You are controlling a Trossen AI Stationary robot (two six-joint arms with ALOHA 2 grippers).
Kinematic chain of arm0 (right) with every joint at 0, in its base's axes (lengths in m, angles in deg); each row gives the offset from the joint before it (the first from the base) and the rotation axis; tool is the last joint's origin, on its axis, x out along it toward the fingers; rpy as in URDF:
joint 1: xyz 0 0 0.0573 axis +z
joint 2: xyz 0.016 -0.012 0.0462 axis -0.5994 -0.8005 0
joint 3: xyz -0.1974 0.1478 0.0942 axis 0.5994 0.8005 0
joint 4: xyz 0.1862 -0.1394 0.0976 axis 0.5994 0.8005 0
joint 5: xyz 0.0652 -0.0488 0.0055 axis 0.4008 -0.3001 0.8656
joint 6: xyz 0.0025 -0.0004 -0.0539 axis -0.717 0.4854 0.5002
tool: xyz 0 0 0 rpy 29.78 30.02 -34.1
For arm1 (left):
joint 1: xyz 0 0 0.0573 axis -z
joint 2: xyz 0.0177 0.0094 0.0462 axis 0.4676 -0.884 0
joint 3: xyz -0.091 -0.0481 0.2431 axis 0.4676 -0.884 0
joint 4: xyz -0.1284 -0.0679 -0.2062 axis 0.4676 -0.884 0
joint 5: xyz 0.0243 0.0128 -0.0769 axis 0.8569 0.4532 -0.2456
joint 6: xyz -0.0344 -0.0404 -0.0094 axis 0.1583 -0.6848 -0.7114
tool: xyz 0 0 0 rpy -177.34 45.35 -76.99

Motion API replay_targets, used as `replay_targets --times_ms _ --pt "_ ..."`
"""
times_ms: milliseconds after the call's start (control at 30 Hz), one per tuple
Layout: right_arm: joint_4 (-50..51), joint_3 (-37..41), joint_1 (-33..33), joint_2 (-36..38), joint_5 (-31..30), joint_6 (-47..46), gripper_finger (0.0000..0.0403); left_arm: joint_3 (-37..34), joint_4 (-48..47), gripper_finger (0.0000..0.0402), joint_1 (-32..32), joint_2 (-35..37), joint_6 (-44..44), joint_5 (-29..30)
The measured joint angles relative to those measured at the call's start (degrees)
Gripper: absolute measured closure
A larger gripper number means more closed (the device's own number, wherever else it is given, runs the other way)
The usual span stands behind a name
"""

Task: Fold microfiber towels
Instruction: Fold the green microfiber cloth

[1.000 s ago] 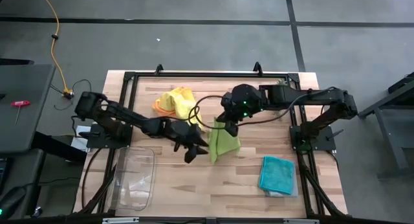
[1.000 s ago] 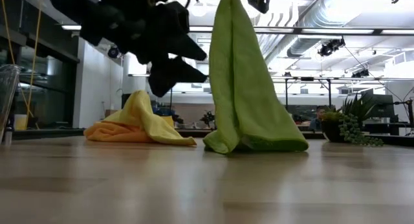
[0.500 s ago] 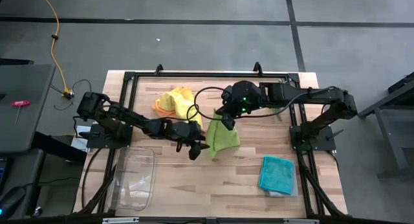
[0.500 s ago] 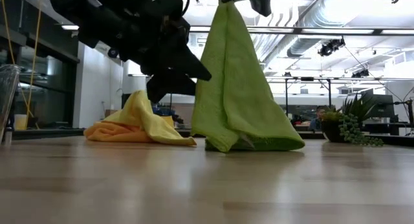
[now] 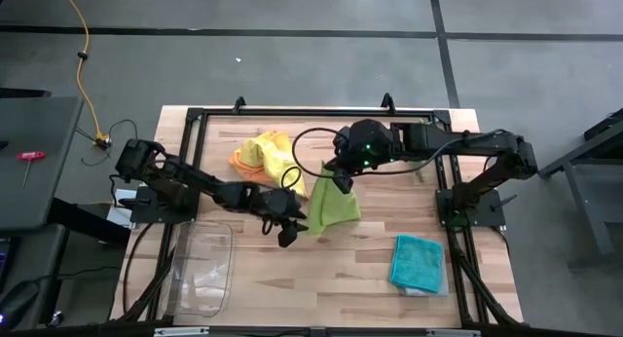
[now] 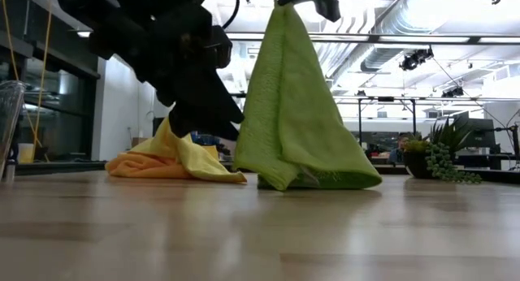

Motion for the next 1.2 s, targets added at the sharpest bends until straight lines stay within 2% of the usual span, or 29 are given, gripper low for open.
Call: replay_targets --times_ms 133,333,533,867,1067,1200 --pt "-0.88 0.00 0.02 0.00 0.00 0.01 0.0403 0.02 1.14 0.0216 0.27 -1.99 -0.24 1.14" --pt "-2.27 0.00 0.02 0.00 0.00 0.01 0.0403 -0.02 2.89 0.0216 0.25 -7.73 -5.01 -1.40" --pt "-2.03 0.00 0.02 0.00 0.00 0.01 0.0403 0.00 2.75 0.0224 0.30 -7.60 -5.68 -1.40" --pt "-0.84 0.00 0.02 0.00 -0.01 0.81 0.0403 0.06 0.97 0.0314 0.12 -3.42 -2.53 -0.81" --pt "-0.75 0.00 -0.09 0.00 -0.02 1.73 0.0403 0.03 -3.03 0.0391 0.12 -2.28 -0.47 -1.17" --pt "-0.65 0.00 -0.46 0.11 0.00 2.08 0.0403 0.00 -3.51 0.0394 0.06 -1.16 -0.37 -1.97"
